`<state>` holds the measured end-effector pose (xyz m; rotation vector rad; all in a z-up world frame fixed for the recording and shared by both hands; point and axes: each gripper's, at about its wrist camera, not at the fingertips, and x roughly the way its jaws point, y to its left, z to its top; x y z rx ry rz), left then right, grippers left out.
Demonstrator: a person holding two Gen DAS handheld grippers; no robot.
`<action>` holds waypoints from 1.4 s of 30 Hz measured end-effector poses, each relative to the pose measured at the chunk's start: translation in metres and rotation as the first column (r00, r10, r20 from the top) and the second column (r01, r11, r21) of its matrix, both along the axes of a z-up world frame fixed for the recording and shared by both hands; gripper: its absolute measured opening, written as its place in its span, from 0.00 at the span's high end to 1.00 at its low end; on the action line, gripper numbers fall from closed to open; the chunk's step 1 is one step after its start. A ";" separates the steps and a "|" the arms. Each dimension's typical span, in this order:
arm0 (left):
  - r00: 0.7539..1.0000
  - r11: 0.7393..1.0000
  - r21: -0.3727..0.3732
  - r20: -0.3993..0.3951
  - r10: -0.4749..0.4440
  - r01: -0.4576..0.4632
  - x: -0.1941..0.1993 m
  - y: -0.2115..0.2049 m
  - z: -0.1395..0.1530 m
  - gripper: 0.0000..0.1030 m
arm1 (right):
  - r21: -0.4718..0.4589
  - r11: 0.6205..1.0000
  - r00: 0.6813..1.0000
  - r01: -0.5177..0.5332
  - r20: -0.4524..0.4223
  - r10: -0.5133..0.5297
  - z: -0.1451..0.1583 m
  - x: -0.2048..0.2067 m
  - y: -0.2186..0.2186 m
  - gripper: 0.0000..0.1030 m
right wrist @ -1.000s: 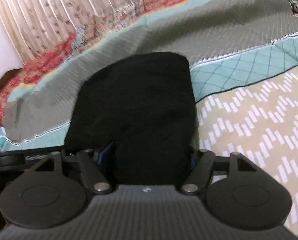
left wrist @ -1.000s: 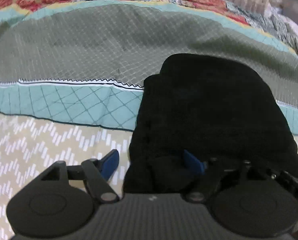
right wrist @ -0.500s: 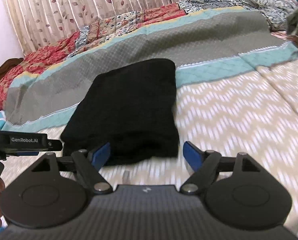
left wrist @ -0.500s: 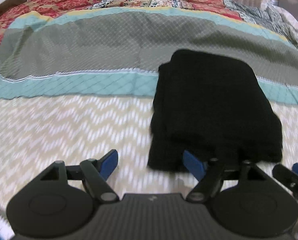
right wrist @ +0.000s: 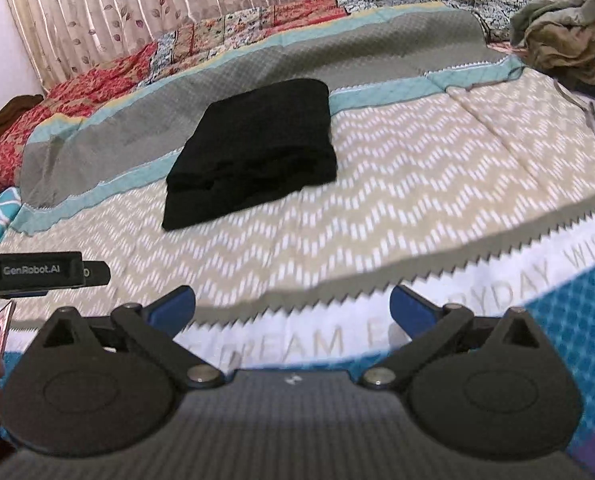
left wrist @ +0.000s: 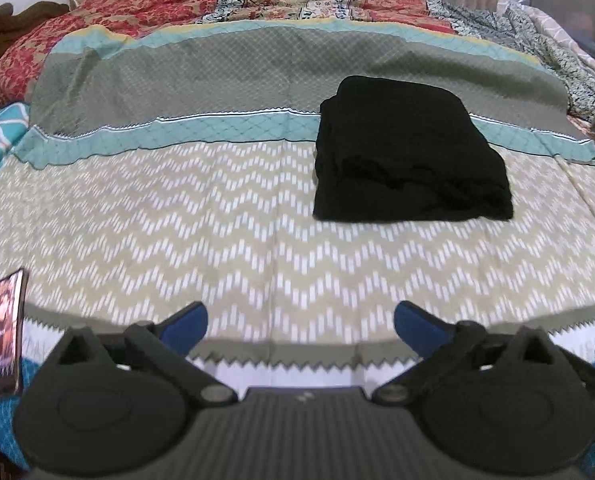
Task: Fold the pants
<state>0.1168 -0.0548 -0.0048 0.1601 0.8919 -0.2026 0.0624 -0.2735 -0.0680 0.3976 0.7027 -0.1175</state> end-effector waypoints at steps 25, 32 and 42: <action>0.999 1.000 0.022 0.033 -0.018 0.017 -0.044 0.014 0.016 0.00 | 0.104 0.993 0.996 0.051 -0.072 -0.044 0.012 -0.039 0.001 0.00; 0.998 0.996 0.085 0.063 -0.022 0.016 -0.046 0.011 0.020 0.00 | 0.116 0.990 0.996 0.074 -0.058 -0.068 0.014 -0.041 -0.003 0.00; 0.999 0.997 0.071 0.041 -0.011 0.008 -0.047 0.012 0.019 0.00 | 0.134 0.988 0.995 0.076 -0.069 -0.067 0.014 -0.043 -0.002 0.00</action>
